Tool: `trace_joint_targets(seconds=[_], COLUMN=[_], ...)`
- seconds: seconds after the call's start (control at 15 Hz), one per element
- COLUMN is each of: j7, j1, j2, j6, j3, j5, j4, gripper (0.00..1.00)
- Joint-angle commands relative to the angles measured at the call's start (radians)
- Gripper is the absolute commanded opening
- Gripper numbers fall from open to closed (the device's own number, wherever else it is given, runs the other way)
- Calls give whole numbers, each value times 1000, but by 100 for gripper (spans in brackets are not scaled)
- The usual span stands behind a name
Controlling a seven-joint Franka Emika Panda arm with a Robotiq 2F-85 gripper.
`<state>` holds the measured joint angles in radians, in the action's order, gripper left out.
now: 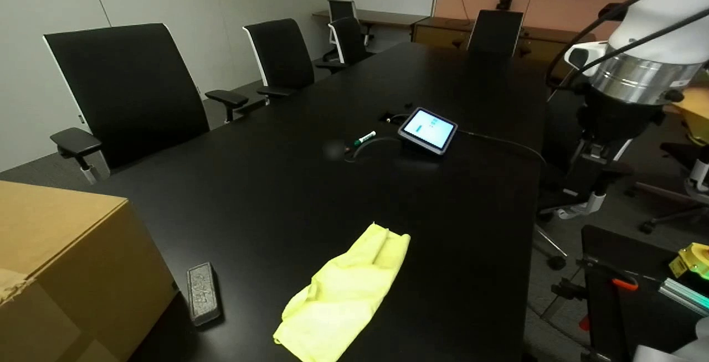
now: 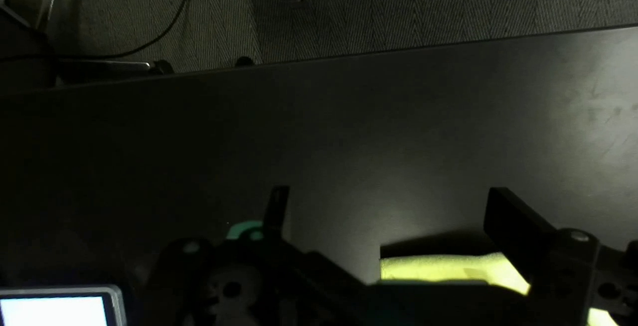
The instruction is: Fold the yellow towel
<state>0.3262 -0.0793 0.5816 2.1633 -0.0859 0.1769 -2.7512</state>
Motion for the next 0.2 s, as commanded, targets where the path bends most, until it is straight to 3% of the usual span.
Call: trace_joint_targets(seconds=[0.0, 0.13], j7=[-13, -11], j1=[25, 23], j2=[-12, -37], j6=[2, 5], j3=[-28, -33], j5=[-17, -15], j4=[0, 0], gripper=[100, 100])
